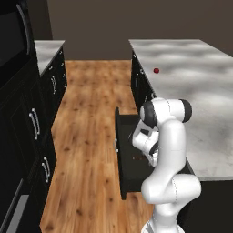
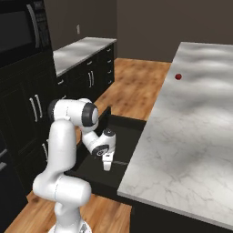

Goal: Open the drawer on the right and place the cutting tools on the cutting board.

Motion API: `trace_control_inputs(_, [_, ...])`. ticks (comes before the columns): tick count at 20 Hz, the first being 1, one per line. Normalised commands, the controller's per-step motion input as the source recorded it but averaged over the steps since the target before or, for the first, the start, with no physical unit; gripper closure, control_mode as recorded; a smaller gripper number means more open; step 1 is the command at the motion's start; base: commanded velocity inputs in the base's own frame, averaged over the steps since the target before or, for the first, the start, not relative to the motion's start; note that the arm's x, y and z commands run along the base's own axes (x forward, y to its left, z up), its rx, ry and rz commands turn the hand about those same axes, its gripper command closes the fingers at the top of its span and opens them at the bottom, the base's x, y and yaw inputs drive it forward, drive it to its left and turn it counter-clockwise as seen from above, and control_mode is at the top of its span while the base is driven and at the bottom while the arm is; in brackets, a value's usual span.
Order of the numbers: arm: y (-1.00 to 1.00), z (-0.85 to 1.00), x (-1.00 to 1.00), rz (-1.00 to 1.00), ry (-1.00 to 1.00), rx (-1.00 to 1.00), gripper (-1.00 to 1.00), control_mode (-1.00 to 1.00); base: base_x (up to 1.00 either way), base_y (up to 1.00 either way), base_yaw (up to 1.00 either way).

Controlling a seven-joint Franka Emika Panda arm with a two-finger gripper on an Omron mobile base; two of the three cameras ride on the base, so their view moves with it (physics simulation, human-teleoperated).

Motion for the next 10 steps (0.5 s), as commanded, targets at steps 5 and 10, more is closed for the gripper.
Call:
trace_control_inputs(5, [0.05,-0.20,0.01,0.00,0.00,-0.01,-1.00,-1.00,0.00,0.00,0.00])
trace_control_inputs(10, [0.03,-0.11,0.07,0.00,0.00,0.00,-1.00,-1.00,0.00,0.00,0.00])
